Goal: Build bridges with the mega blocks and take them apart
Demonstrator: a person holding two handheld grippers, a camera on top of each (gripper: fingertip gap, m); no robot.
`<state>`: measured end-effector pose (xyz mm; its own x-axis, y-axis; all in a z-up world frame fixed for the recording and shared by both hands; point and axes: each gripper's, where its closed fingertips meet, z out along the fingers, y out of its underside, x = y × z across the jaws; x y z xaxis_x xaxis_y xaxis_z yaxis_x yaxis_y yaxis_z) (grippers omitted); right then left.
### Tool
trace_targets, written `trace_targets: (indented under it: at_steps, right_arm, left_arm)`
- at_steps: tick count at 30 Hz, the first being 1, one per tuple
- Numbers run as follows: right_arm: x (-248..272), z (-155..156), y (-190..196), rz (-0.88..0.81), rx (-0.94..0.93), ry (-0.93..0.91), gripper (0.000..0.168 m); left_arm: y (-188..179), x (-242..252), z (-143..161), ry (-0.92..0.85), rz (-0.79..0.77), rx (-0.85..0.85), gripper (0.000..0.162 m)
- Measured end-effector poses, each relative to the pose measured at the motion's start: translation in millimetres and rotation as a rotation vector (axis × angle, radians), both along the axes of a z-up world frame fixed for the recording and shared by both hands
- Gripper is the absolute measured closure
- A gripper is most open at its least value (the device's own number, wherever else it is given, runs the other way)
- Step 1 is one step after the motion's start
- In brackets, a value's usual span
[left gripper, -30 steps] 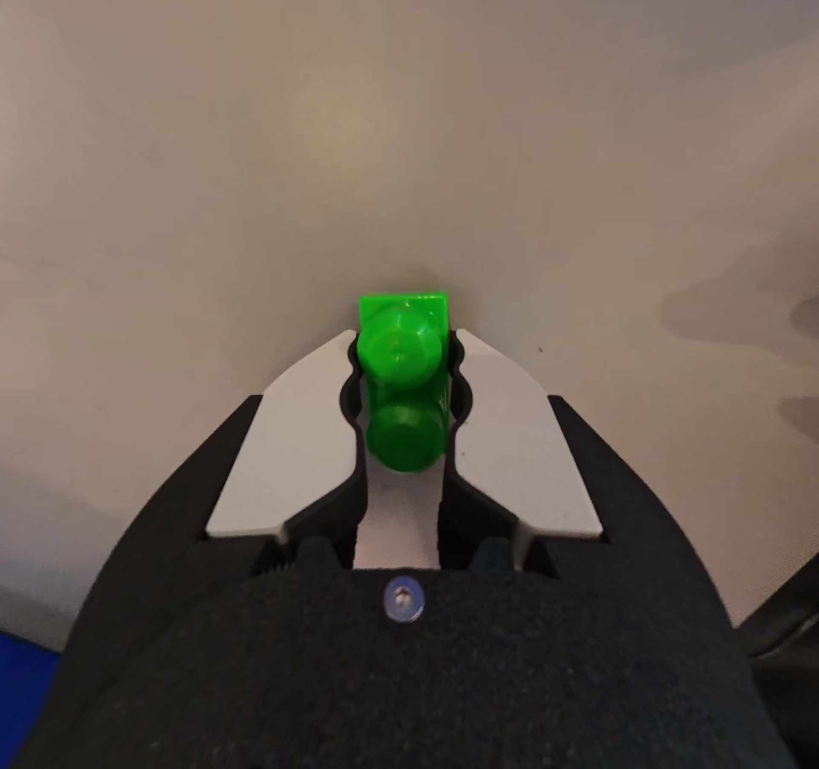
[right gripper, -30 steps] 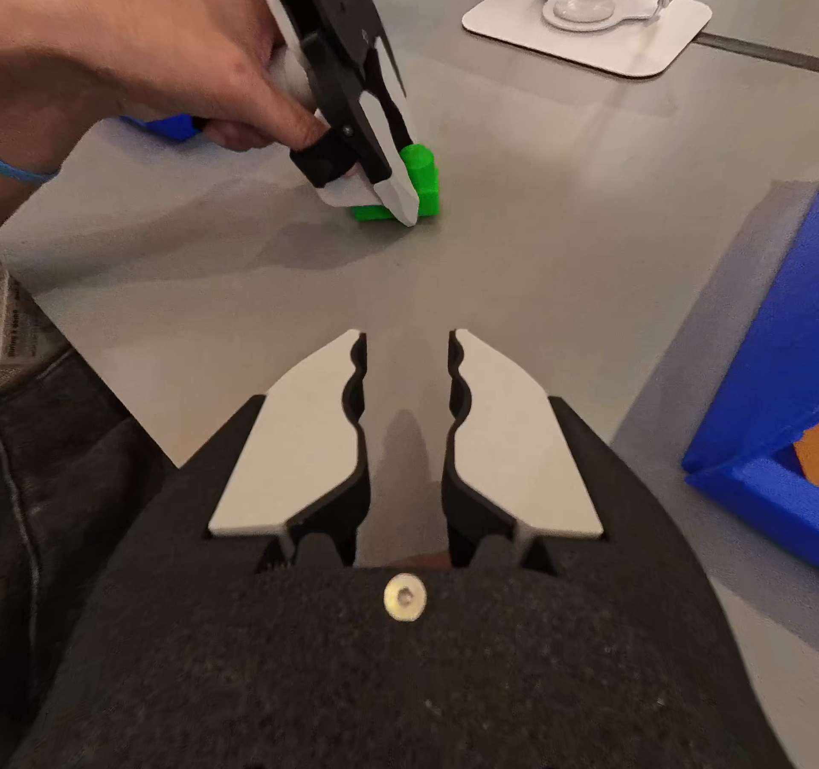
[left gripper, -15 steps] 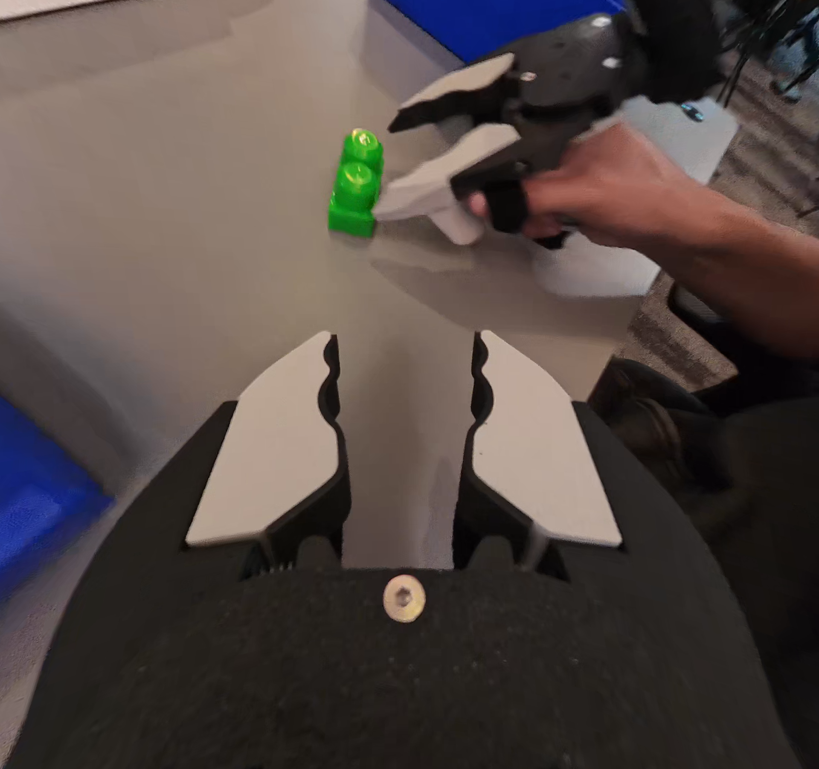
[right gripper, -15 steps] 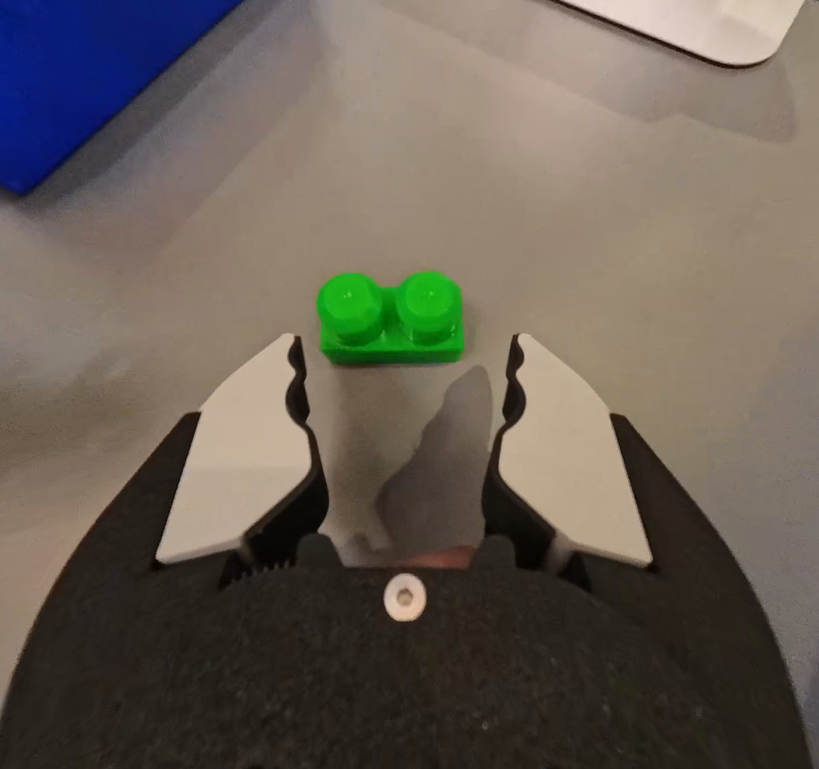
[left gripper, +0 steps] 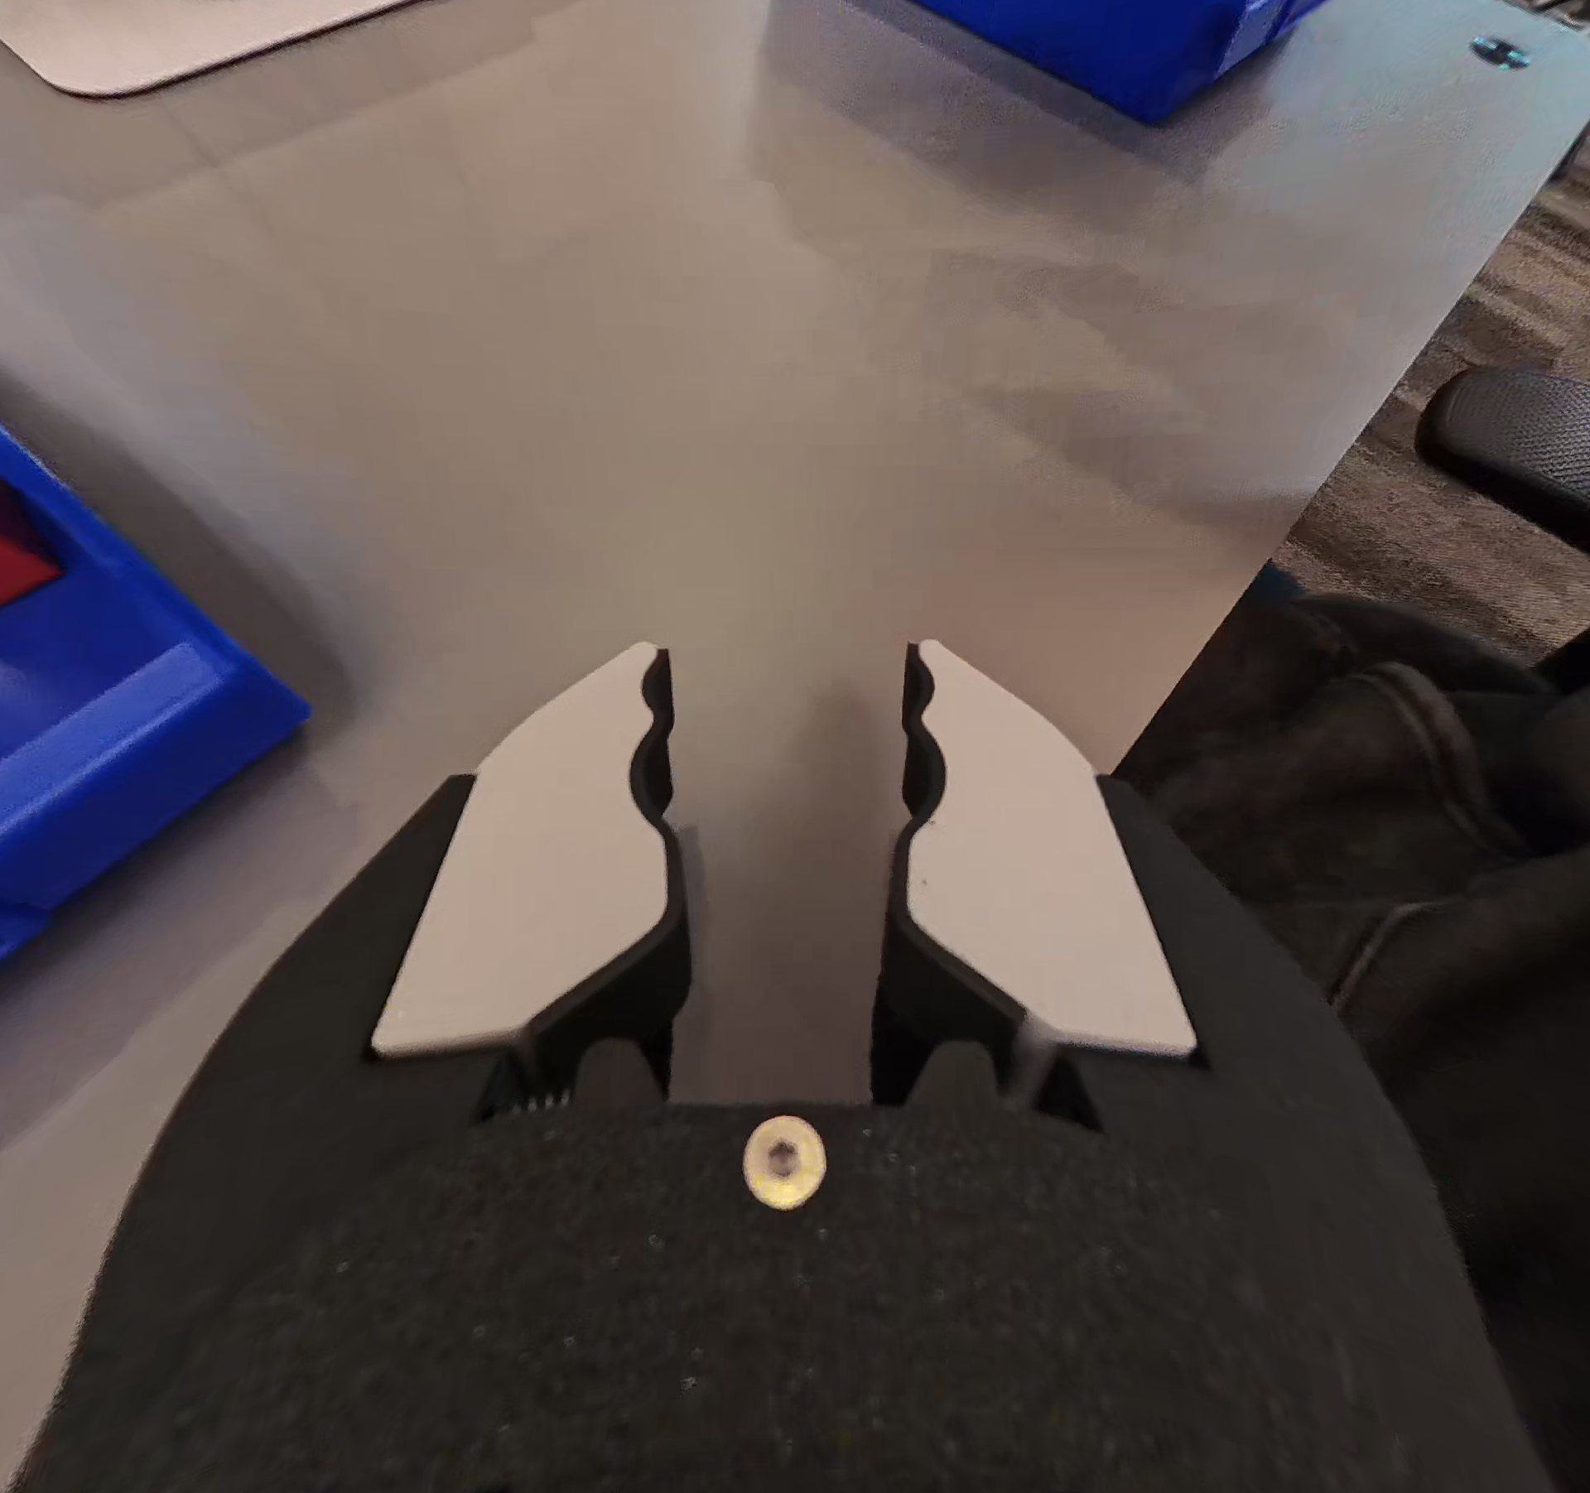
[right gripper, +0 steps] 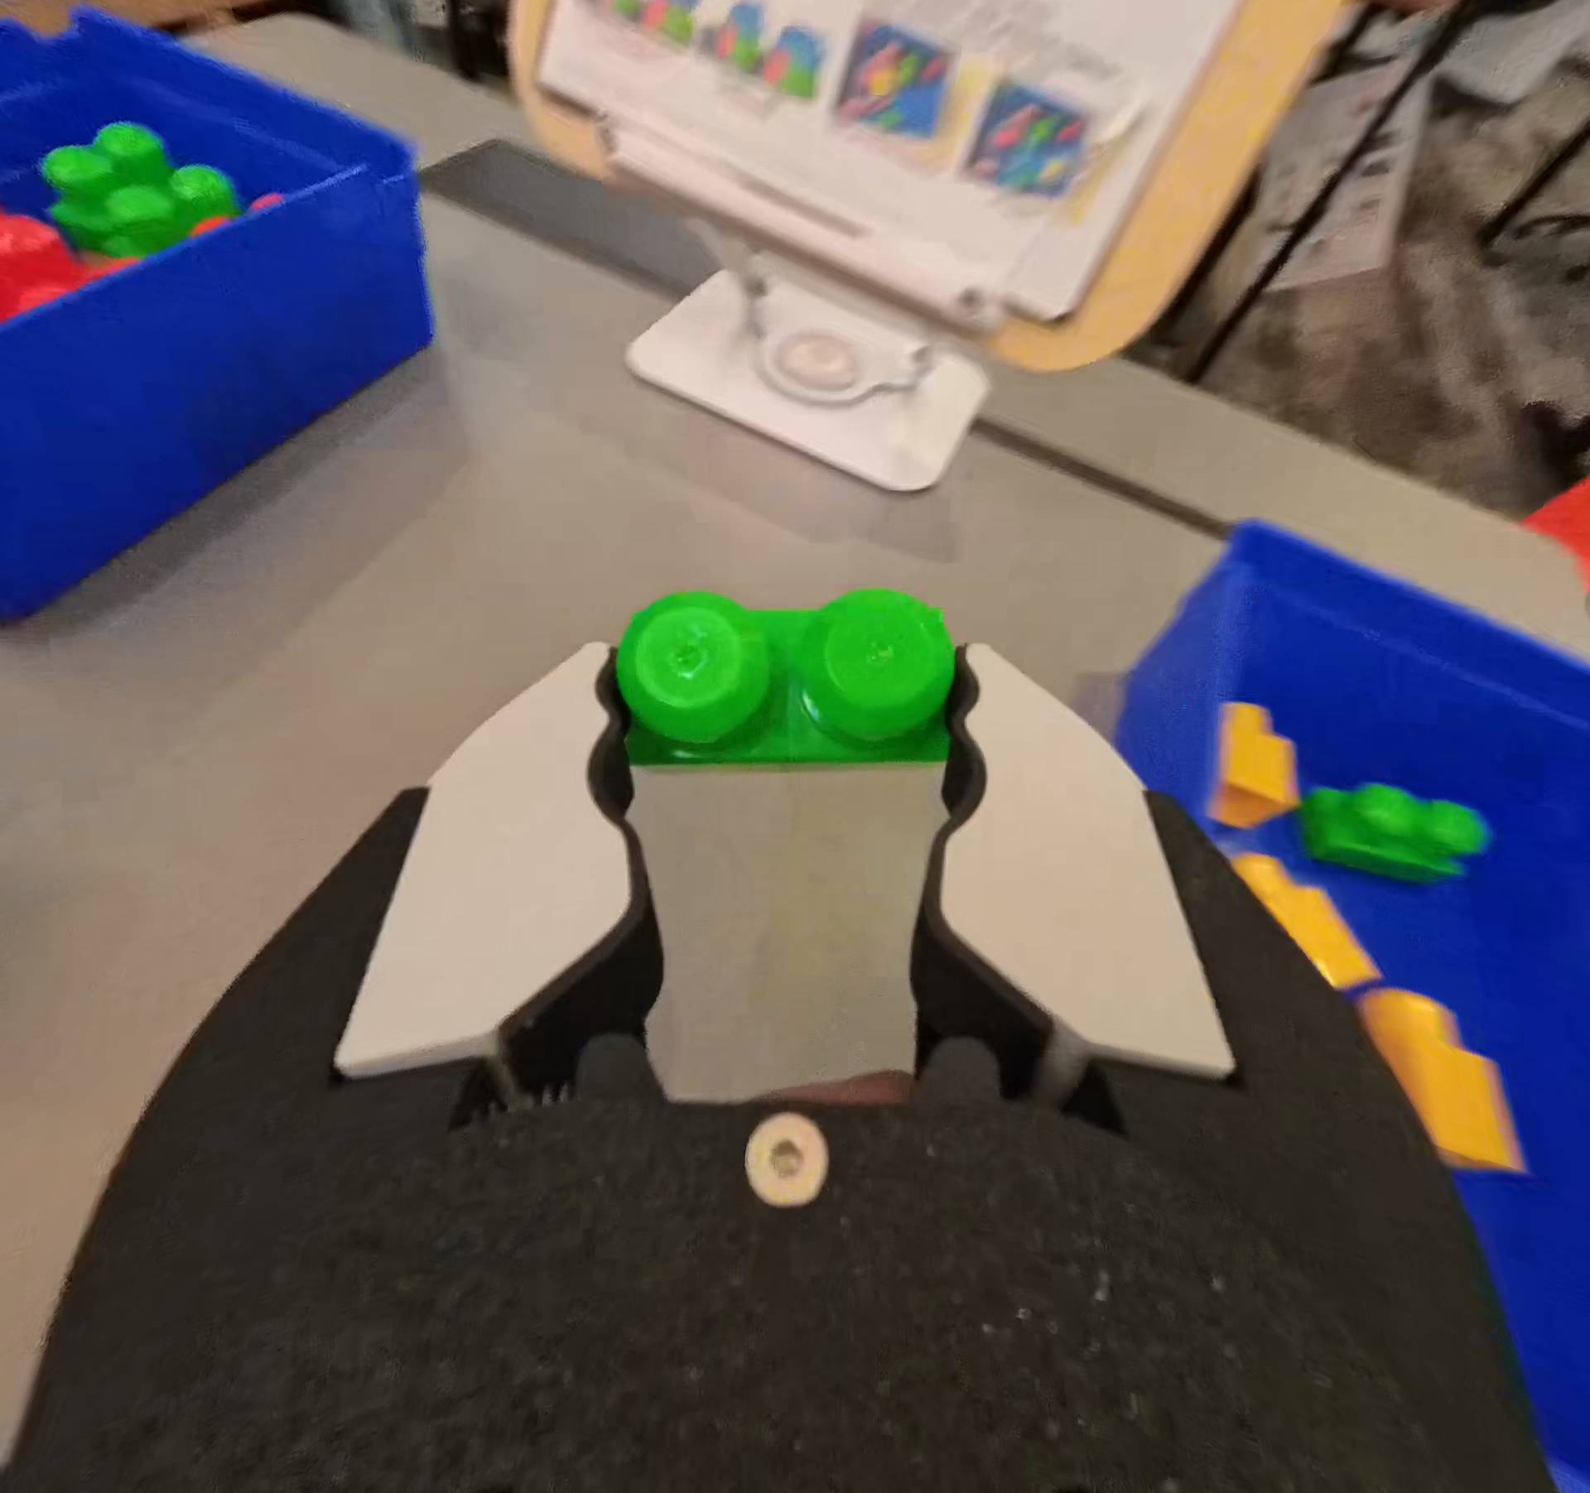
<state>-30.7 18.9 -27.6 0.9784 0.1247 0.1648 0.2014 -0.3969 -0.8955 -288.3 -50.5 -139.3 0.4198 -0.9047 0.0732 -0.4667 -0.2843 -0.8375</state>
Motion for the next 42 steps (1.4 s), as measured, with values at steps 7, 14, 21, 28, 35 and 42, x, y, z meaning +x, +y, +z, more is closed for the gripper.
trace_targets:
  at_steps: [7,14,21,28,35,42]
  right_arm:
    - [212.0,7.9,-21.5,-0.408,-0.126,0.052,0.097]
    - [269.7,-95.5,-10.0,-0.557,-0.394,0.32,0.097]
    - [274.4,-121.7,-7.6,-0.587,-0.409,0.336,0.094]
    - [240.6,-27.0,-40.8,-0.433,-0.059,0.376,0.091]
    - [28.7,10.3,-82.7,0.225,0.185,0.52,0.108]
    - [-133.8,-87.0,-116.8,0.604,-0.062,0.64,0.111]
  left_arm:
    - [-0.1,9.9,3.4,-0.006,-0.03,-0.009,0.112]
    - [-0.8,22.2,1.3,0.017,-0.062,-0.005,0.112]
    - [-3.3,25.4,-10.4,0.054,-0.078,-0.014,0.112]
    - [-1.7,19.5,-14.4,0.06,-0.055,-0.026,0.112]
    - [3.4,16.1,-10.0,0.042,-0.024,-0.006,0.112]
    - [11.7,9.3,-9.0,0.058,0.037,0.01,0.111]
